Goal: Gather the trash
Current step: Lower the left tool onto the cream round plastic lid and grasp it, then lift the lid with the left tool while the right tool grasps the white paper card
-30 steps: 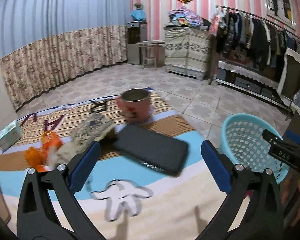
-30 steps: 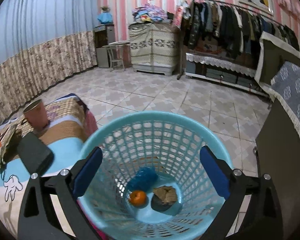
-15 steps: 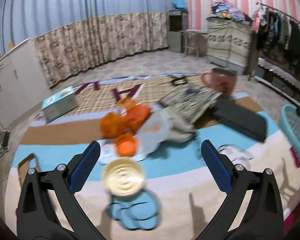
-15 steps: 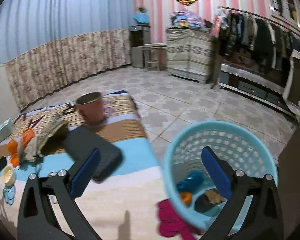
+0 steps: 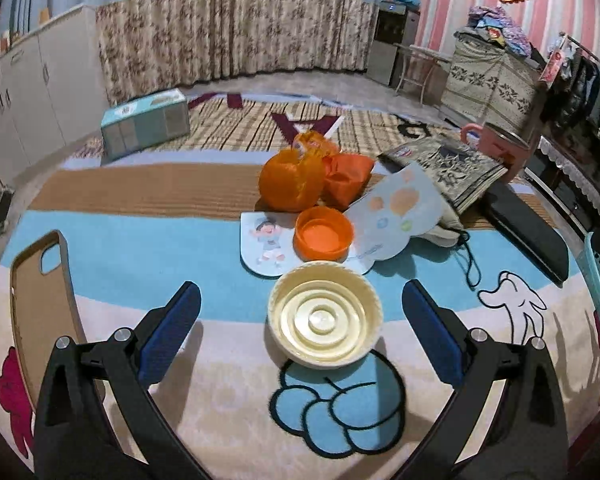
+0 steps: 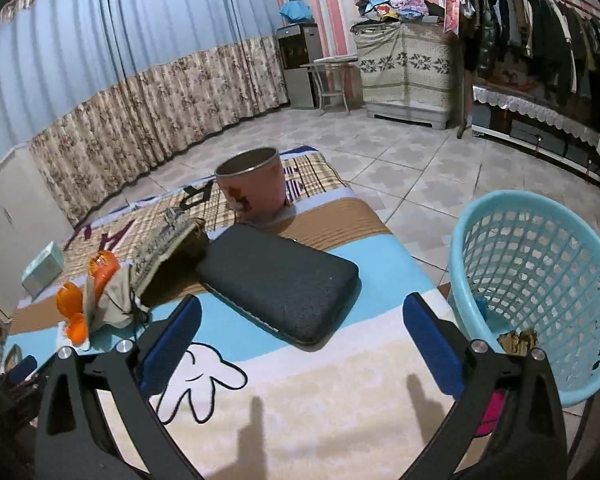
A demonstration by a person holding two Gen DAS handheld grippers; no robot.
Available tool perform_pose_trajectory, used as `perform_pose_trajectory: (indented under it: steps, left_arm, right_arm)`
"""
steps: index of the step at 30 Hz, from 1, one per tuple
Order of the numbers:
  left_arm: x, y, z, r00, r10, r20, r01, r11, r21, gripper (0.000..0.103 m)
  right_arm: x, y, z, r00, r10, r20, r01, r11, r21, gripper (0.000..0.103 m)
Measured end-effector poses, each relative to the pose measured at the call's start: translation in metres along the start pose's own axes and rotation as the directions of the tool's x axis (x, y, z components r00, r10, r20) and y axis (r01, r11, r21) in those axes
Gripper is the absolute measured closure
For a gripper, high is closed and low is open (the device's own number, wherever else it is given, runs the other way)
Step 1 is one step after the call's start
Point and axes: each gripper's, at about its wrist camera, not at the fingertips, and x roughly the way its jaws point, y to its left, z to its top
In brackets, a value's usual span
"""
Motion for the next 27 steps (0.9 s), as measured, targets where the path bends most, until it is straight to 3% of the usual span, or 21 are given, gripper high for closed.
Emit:
perform_pose_trajectory:
  steps: [6,10,12,14,17,21,27]
  left_arm:
    - [0.011,-0.008,0.000,0.999,0.001,-0.052,0.000,0.999,0.036,0.006]
    - [0.019,-0.011,-0.001,0.994,-0.009,-0.105,0.015,0.999,0.048,0.029]
    - [0.018,-0.011,-0.001,0.995,-0.010,-0.101,0.015,0.999,0.048,0.032]
    - [0.017,-0.010,-0.001,0.995,-0.020,-0.096,0.026,0.998,0.054,0.042]
    - [0.013,-0.005,-0.001,0.995,-0.015,-0.094,0.020,0.999,0.050,0.042]
    - [0.000,0.003,0.006,0.998,0.033,-0.058,-0.030,0.998,0.060,0.042]
    - [-0.024,0.026,0.029,0.993,0.098,0.065,-0.101,0.993,0.055,0.042]
  right_arm:
    - [0.007,0.017,-0.002,0.999,-0.037,0.007,0.037,0.999,-0.037,0.004]
    - [0.010,0.036,-0.003,1.000,-0.022,0.007,0.023,0.993,-0.114,0.004]
    - [0.010,0.044,-0.004,1.000,-0.008,0.018,0.010,0.990,-0.144,0.004]
    - [0.011,0.048,-0.005,1.000,-0.010,0.018,0.013,0.987,-0.162,0.004]
    - [0.014,0.052,-0.007,0.999,-0.017,-0.031,0.011,0.983,-0.181,0.004]
    - [0.015,0.055,-0.008,0.997,0.008,-0.078,-0.022,0.984,-0.174,0.004]
    - [0.010,0.084,-0.015,0.999,0.028,-0.047,-0.040,0.959,-0.280,0.004]
